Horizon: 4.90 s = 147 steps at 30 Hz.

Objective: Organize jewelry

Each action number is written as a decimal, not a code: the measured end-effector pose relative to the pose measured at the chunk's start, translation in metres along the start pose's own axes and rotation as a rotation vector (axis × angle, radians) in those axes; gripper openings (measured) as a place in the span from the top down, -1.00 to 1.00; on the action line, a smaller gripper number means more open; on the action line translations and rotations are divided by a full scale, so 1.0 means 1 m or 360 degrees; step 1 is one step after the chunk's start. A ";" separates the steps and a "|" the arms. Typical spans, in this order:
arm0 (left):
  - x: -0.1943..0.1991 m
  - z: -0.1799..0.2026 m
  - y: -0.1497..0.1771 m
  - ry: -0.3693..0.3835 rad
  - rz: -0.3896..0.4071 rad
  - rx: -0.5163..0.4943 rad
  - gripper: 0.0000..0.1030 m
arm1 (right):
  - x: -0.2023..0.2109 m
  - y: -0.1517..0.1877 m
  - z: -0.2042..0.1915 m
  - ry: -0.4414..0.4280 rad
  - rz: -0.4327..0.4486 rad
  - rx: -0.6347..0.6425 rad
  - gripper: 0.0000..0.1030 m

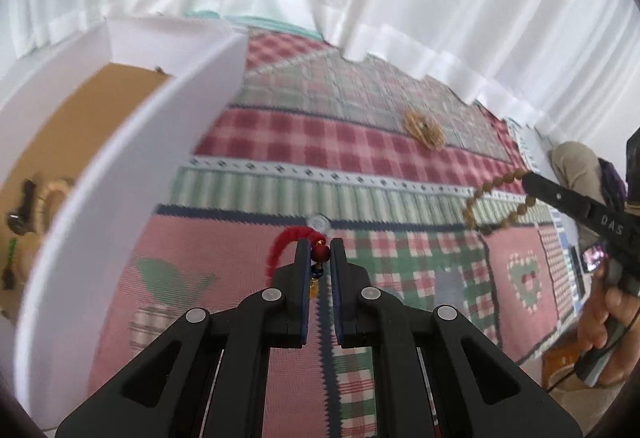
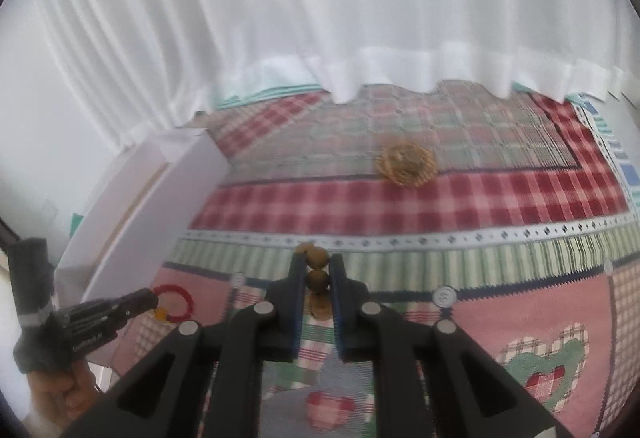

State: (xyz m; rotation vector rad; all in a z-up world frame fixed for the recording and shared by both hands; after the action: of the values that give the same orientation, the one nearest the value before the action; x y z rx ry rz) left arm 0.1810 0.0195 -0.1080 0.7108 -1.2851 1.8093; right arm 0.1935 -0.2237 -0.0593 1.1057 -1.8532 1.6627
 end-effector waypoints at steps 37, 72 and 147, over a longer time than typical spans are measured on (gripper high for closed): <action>0.147 -0.084 -0.080 0.0046 0.0335 0.0242 0.86 | -0.017 -0.078 -0.200 -0.0397 0.0064 0.0439 0.77; 0.056 -0.197 -0.082 -0.0527 0.0307 0.0323 -0.72 | -0.160 -0.068 -0.279 -0.0263 -0.0195 0.0560 -0.21; -0.149 0.045 -0.047 -0.0189 -0.0114 -0.0194 -0.85 | -0.179 -0.097 0.110 0.0126 -0.0342 -0.0082 0.59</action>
State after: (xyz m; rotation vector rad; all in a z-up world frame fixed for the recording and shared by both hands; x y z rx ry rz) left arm 0.2998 -0.0568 -0.1885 0.7961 -1.4168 1.6371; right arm 0.3976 -0.2766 -0.1549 1.1558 -1.6556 1.5067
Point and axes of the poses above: each gripper's, at about its wrist camera, not at the fingertips, and x roughly against the way its jaws point, z to its right, y to its underside, the point moved 6 cm from there along -x, roughly the way its jaws point, and after that the axes turned 9 degrees about x, right-handed, at the moved point
